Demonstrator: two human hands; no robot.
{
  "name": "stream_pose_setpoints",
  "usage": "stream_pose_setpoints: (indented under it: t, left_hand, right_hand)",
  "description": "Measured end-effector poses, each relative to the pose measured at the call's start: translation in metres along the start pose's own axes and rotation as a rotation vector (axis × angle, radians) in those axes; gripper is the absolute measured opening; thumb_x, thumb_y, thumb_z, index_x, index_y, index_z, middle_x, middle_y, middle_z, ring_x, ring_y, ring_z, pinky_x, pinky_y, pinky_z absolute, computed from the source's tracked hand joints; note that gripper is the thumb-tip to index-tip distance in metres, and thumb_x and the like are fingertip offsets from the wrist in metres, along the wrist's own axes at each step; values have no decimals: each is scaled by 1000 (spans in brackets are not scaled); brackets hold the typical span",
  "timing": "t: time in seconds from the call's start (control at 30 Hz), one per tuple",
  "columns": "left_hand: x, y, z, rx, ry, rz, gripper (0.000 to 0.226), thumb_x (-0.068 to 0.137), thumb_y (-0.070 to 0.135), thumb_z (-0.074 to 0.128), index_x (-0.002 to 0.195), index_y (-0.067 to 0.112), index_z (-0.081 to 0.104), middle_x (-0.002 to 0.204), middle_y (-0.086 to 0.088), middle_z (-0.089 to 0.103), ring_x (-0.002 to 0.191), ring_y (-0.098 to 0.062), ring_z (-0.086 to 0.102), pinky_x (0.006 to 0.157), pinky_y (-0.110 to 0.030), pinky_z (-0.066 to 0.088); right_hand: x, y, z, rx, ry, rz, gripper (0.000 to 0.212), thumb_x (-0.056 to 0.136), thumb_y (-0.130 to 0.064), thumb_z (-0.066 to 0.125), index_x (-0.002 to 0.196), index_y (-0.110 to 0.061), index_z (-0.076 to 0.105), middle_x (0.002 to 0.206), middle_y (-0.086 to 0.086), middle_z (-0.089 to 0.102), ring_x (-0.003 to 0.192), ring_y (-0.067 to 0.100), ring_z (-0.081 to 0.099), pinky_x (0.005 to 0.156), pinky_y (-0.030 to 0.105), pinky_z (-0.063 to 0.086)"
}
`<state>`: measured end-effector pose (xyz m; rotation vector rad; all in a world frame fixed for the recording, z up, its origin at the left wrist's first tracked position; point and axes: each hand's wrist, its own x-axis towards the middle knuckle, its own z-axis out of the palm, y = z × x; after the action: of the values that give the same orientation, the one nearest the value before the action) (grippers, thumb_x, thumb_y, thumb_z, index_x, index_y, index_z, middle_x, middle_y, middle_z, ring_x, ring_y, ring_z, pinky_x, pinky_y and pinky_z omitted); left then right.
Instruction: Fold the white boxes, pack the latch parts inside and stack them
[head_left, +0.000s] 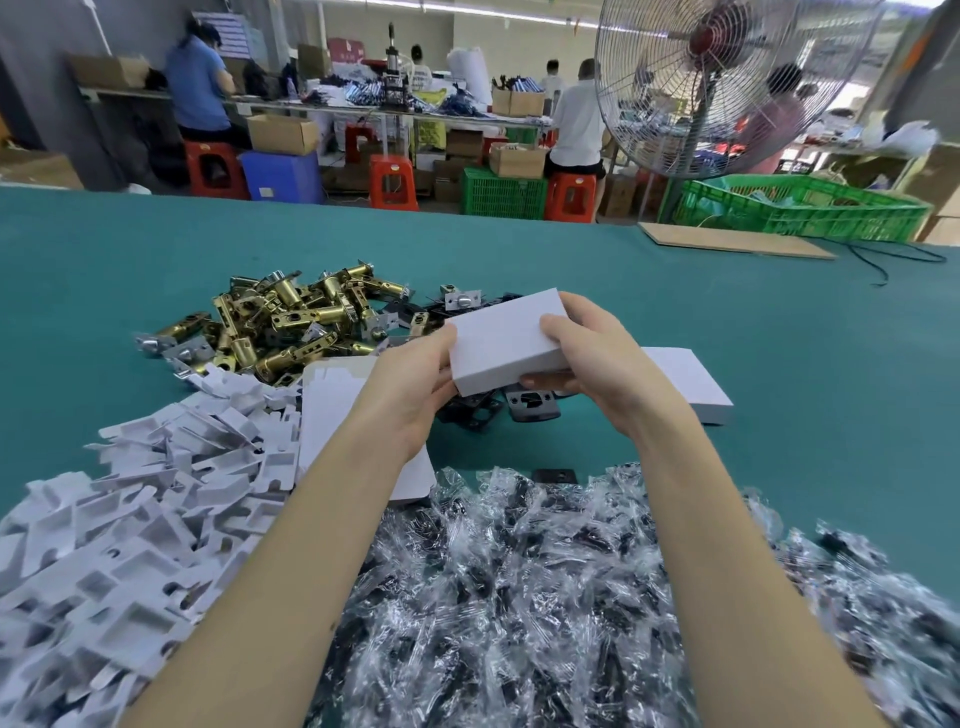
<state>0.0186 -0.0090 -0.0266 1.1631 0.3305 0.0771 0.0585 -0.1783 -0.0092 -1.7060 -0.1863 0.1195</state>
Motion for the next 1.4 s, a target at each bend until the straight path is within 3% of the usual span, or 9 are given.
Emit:
stream_pose_setpoints:
  t: [0.07, 0.13, 0.43, 0.73, 0.8, 0.97, 1.1, 1.3, 1.4]
  left_hand:
    - [-1, 1, -2, -74, 18, 4, 9, 101, 15, 60, 96, 15, 67, 80, 6, 79, 74, -6, 74, 60, -19, 57]
    - [-2, 2, -4, -120, 18, 7, 6, 99, 13, 63, 95, 14, 68, 76, 6, 78, 68, -4, 74, 57, -17, 56]
    - [-6, 6, 1, -314, -16, -19, 4, 96, 16, 69, 99, 13, 70, 84, 2, 79, 93, -12, 70, 67, -19, 59]
    - [-9, 0, 10, -395, -80, -70, 17, 101, 28, 62, 114, 18, 68, 93, 4, 79, 92, -14, 69, 62, -23, 57]
    - [-9, 0, 10, -390, -99, -73, 17, 102, 27, 60, 115, 18, 68, 90, 5, 79, 88, -14, 69, 55, -22, 56]
    - [-12, 3, 14, -375, -84, -30, 33, 102, 21, 60, 134, 16, 63, 90, 6, 78, 88, -11, 70, 54, -21, 55]
    - [-14, 1, 16, -400, -31, -35, 28, 102, 19, 60, 129, 12, 64, 95, 1, 75, 83, -11, 69, 48, -20, 53]
    - [-10, 5, 6, -328, -105, -119, 26, 93, 19, 73, 118, 16, 68, 105, 0, 77, 97, -17, 71, 66, -26, 61]
    - [-10, 4, 4, -259, -131, -80, 23, 92, 20, 74, 115, 18, 70, 100, 1, 79, 95, -16, 72, 70, -27, 62]
  right_hand:
    - [1, -1, 3, 49, 13, 4, 35, 105, -16, 44, 138, -16, 55, 125, 3, 58, 95, 18, 66, 66, 31, 63]
    - [2, -1, 3, 65, 16, 2, 36, 104, -16, 45, 140, -16, 54, 126, 2, 58, 99, 18, 64, 68, 33, 63]
    - [0, -2, 4, 157, 2, -8, 35, 105, -15, 40, 136, -17, 55, 127, 5, 59, 103, 20, 62, 70, 33, 63]
    - [-2, -3, 7, 90, 25, -127, 39, 108, -21, 44, 145, -27, 37, 122, -9, 55, 99, 9, 62, 65, 24, 60]
    - [-2, -3, 5, 83, 28, -117, 39, 107, -21, 44, 144, -29, 37, 122, -8, 55, 100, 10, 61, 65, 24, 59]
    - [-2, -4, -1, 116, 26, -71, 35, 105, -20, 44, 139, -29, 43, 125, -4, 56, 103, 13, 60, 64, 24, 59]
    - [-2, -3, 3, 49, 40, -72, 33, 104, -22, 44, 135, -33, 43, 122, -7, 56, 105, 12, 59, 60, 21, 57]
    - [1, -3, -5, 87, 61, 3, 33, 104, -22, 49, 137, -27, 52, 126, -2, 60, 102, 16, 61, 60, 23, 56]
    - [0, -1, -11, 121, 49, 43, 30, 103, -22, 50, 131, -24, 58, 117, 1, 62, 91, 17, 60, 55, 23, 53]
